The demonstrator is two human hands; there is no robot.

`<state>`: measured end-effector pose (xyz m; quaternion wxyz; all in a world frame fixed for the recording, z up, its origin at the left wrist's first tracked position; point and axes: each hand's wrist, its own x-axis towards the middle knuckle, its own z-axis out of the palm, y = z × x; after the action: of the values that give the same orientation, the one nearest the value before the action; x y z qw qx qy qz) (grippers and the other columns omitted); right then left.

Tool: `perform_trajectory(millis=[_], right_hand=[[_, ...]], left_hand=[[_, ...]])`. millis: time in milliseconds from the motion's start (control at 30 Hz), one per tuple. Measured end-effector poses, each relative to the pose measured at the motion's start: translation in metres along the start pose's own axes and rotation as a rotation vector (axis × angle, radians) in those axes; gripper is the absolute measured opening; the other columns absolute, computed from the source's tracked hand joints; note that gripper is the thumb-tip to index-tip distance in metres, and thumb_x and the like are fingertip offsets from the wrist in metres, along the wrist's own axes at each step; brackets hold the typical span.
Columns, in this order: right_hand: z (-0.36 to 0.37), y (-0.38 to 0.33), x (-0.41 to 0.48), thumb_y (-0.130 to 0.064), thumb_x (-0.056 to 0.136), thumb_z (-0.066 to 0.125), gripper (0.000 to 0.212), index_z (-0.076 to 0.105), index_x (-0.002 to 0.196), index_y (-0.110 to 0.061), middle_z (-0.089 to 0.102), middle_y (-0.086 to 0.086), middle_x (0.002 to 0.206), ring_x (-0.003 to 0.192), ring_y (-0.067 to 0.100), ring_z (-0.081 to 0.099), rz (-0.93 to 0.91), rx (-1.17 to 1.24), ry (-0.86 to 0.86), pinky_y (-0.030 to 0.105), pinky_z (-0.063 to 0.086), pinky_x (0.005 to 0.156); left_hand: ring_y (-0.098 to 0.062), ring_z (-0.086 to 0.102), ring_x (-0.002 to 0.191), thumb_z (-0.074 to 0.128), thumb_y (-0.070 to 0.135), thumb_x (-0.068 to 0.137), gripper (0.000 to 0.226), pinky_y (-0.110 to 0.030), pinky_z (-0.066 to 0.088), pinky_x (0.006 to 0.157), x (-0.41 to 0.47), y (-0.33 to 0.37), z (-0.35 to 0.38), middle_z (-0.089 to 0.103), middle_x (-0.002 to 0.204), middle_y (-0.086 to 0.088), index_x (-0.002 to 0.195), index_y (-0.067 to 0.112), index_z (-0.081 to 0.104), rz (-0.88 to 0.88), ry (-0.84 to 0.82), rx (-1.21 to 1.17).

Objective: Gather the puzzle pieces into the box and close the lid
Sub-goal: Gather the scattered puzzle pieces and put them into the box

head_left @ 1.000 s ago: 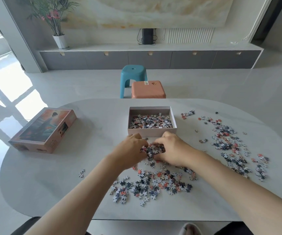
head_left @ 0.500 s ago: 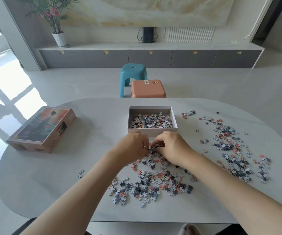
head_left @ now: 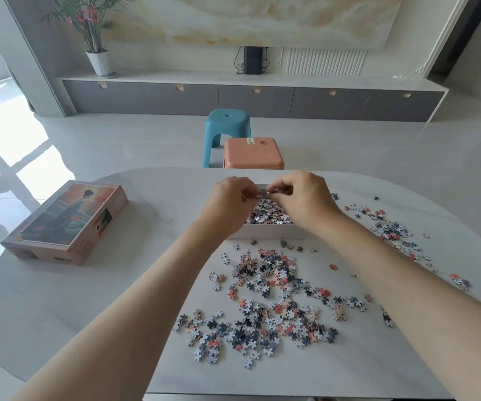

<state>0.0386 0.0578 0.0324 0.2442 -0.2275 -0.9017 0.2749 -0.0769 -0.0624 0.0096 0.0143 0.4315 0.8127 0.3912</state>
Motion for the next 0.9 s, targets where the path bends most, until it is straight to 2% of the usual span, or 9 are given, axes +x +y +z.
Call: perform_trajectory(millis=[167,233,400,467,533,600,700,833,900], right_hand=[[0.014,0.006,0.019,-0.021,0.1,0.052,0.027,0.07,0.12,-0.016,0.066,0.003,0.127,0.118,0.022,0.057,0.047,-0.176,-0.284,0.023,0.038,0.096],[0.015,0.008,0.017,-0.02,0.101,0.05,0.03,0.067,0.125,-0.015,0.061,0.005,0.134,0.125,0.023,0.053,0.025,-0.195,-0.311,0.027,0.036,0.103],[0.012,0.004,0.006,-0.007,0.094,0.056,0.026,0.073,0.114,-0.013,0.069,0.005,0.118,0.11,0.019,0.062,-0.082,-0.143,-0.127,0.02,0.041,0.098],[0.01,-0.002,-0.004,-0.009,0.093,0.059,0.023,0.075,0.108,-0.016,0.07,0.002,0.11,0.099,0.016,0.063,-0.125,-0.111,-0.079,0.025,0.048,0.094],[0.008,-0.014,-0.02,-0.014,0.092,0.061,0.021,0.074,0.107,-0.02,0.066,-0.002,0.107,0.094,0.013,0.06,-0.148,-0.089,-0.147,0.031,0.05,0.09],[0.007,-0.025,-0.041,-0.029,0.091,0.065,0.027,0.069,0.117,-0.025,0.06,-0.003,0.116,0.104,0.014,0.057,-0.131,-0.128,-0.383,0.035,0.048,0.093],[0.015,-0.032,-0.076,-0.065,0.081,0.064,0.07,0.045,0.14,-0.034,0.039,-0.003,0.145,0.132,0.018,0.039,-0.08,-0.272,-0.692,0.046,0.039,0.107],[0.036,-0.034,-0.116,-0.086,0.076,0.044,0.1,0.007,0.154,-0.035,0.003,-0.001,0.163,0.15,0.024,-0.001,-0.173,-0.358,-0.745,0.053,0.006,0.12],[0.047,-0.032,-0.131,-0.092,0.073,0.033,0.106,-0.01,0.153,-0.037,-0.018,0.001,0.162,0.147,0.023,-0.023,-0.208,-0.404,-0.769,0.056,-0.007,0.118]], left_hand=[[-0.022,0.056,0.097,0.055,0.027,0.092,0.02,-0.038,0.046,0.089,0.004,-0.024,0.006,0.067,0.104,0.002,0.102,0.027,0.073,-0.001,-0.076,0.19],[-0.024,0.053,0.105,0.047,0.029,0.094,0.027,-0.041,0.042,0.095,0.001,-0.031,0.006,0.066,0.113,0.006,0.102,0.028,0.072,0.007,-0.114,0.274],[-0.023,0.049,0.115,0.039,0.031,0.098,0.035,-0.041,0.038,0.103,-0.006,-0.029,-0.001,0.058,0.128,0.004,0.122,0.028,0.064,0.006,-0.145,0.255],[-0.022,0.048,0.115,0.043,0.032,0.097,0.033,-0.04,0.038,0.102,-0.018,-0.025,-0.006,0.056,0.126,0.004,0.124,0.029,0.062,0.04,-0.145,0.252],[-0.02,0.046,0.114,0.05,0.035,0.094,0.032,-0.039,0.039,0.101,-0.037,-0.02,-0.016,0.054,0.126,0.005,0.124,0.031,0.06,0.1,-0.155,0.293],[-0.018,0.044,0.114,0.059,0.041,0.088,0.036,-0.038,0.041,0.099,-0.058,-0.015,-0.03,0.049,0.124,0.003,0.122,0.032,0.057,0.111,-0.225,0.346],[-0.017,0.047,0.104,0.07,0.056,0.074,0.054,-0.034,0.045,0.092,-0.081,-0.007,-0.054,0.045,0.12,0.001,0.119,0.034,0.052,-0.058,-0.493,0.466],[-0.022,0.057,0.093,0.078,0.072,0.048,0.093,-0.04,0.052,0.087,-0.106,-0.008,-0.076,0.039,0.123,0.0,0.126,0.039,0.039,-0.369,-0.808,0.624],[-0.026,0.054,0.104,0.078,0.076,0.039,0.111,-0.043,0.051,0.091,-0.119,-0.013,-0.076,0.032,0.128,-0.002,0.132,0.04,0.029,-0.418,-0.85,0.666]])
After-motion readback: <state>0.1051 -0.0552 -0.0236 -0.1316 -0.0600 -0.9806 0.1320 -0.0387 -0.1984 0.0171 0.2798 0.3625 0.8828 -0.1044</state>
